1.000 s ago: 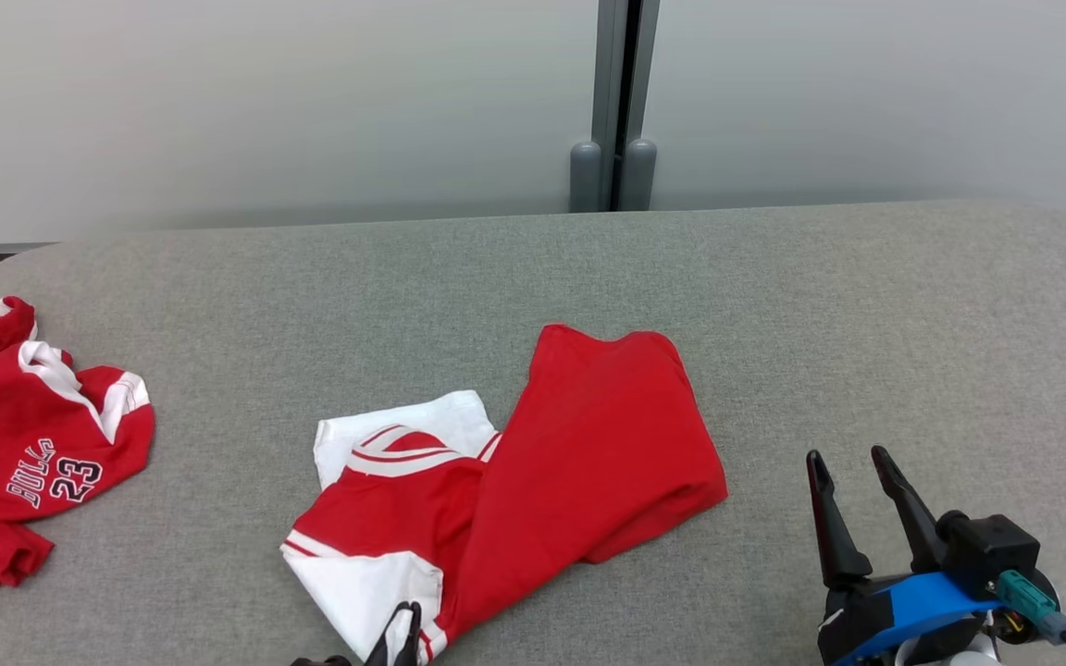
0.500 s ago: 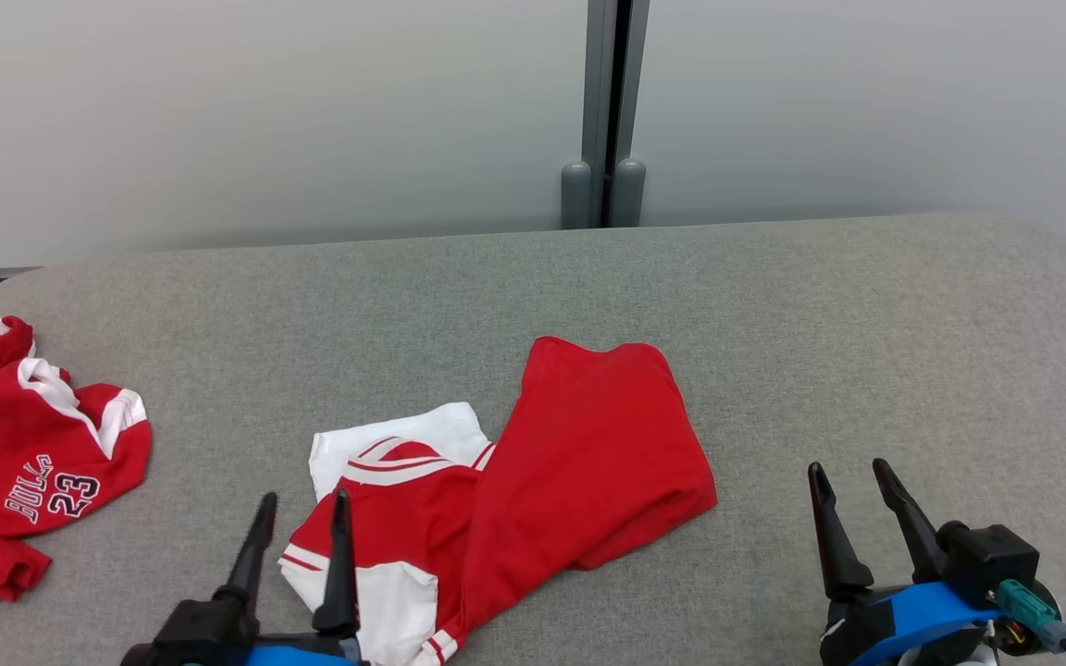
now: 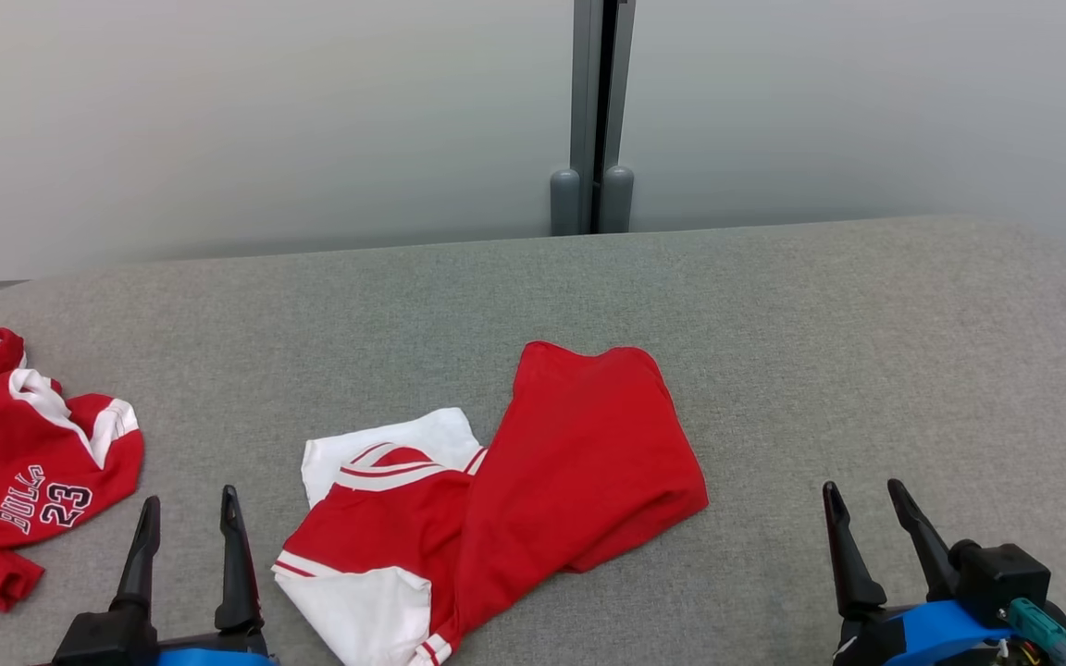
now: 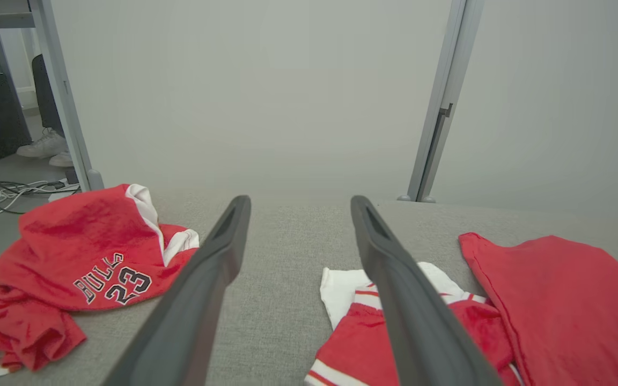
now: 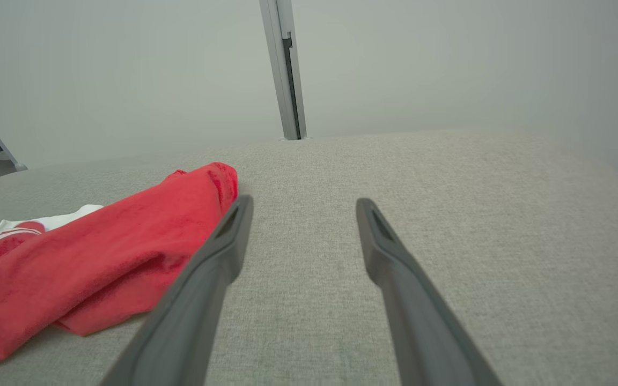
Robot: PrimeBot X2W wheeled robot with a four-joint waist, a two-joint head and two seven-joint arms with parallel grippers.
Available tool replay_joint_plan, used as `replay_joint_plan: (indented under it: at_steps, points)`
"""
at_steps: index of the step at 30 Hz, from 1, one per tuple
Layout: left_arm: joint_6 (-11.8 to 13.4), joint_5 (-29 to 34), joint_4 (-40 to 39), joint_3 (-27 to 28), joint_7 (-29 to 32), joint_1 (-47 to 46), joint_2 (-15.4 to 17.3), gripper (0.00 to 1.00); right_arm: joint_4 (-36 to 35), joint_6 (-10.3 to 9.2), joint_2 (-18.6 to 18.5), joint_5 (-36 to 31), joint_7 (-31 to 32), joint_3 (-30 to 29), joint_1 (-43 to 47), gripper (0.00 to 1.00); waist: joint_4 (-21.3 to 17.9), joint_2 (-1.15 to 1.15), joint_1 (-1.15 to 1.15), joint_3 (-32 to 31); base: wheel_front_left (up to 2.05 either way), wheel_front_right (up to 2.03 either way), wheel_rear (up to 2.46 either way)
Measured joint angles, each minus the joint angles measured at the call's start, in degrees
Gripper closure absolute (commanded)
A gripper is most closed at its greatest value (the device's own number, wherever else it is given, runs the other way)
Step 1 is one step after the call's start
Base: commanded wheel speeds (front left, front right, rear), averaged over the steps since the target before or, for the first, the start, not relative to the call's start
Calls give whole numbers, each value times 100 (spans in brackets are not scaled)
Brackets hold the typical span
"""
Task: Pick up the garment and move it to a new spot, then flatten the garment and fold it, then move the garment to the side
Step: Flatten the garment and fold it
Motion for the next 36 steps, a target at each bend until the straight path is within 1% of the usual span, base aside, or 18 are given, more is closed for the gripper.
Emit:
replay_joint_plan:
  at_steps: [3,13,18,22,26,30,36]
  points:
    - [-43,51,91,75,0,-3,0,0,1,0,1,-3,0,-9,21,0,-9,0,0,16,0,0,0]
    - [-44,107,220,111,0,-69,0,0,9,-1,0,-45,0,-56,20,0,47,0,0,76,0,0,0]
    - [-42,105,235,59,0,-169,0,0,7,0,-30,-132,1,79,-234,0,162,0,0,146,0,0,0]
    - [-37,71,241,-18,0,-262,0,0,154,0,-164,-140,0,471,-782,0,287,0,0,235,0,0,0]
    - [-26,22,257,-111,0,-337,0,0,541,0,-337,-127,49,959,-1556,0,438,0,1,352,0,0,0]
    - [8,-38,257,-231,-1,-470,-1,0,1059,0,-478,-60,336,1483,-2434,0,612,1,1,498,0,0,0]
    - [51,-119,240,-398,0,-678,0,0,1965,0,-583,84,824,1995,-3649,0,887,2,1,781,0,0,0]
